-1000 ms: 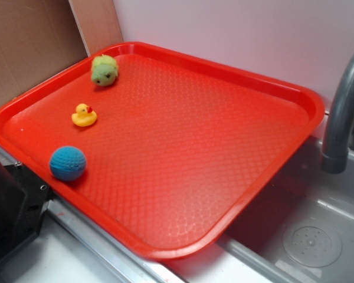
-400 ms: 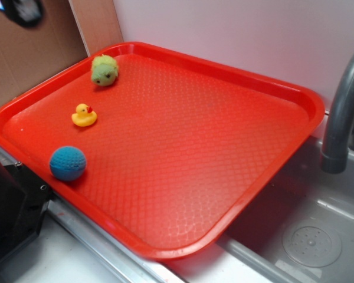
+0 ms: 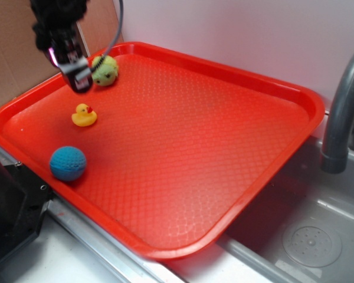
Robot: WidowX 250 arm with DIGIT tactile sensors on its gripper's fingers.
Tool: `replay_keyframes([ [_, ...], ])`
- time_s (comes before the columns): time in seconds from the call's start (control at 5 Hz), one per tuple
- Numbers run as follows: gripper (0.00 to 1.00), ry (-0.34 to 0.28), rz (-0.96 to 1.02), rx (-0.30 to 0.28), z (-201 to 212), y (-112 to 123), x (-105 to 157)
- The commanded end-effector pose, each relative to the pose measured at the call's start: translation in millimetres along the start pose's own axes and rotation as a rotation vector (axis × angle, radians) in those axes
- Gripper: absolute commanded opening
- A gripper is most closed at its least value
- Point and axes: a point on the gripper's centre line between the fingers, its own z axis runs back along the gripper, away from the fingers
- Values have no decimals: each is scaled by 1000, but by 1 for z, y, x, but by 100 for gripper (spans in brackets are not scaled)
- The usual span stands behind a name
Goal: Grab the yellow duck.
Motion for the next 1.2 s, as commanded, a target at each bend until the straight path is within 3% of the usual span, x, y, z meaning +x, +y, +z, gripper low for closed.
replay_keyframes([
  [0.0, 100, -28, -72, -82, -45, 3, 14],
  [0.2, 42, 22, -71, -55, -51, -12, 13],
  [0.4, 0, 39, -32, -59, -52, -12, 8],
  [0.6, 0, 49, 4, -28, -47, -12, 7],
  [1.0, 0, -30, 160, 11, 49, -28, 6],
])
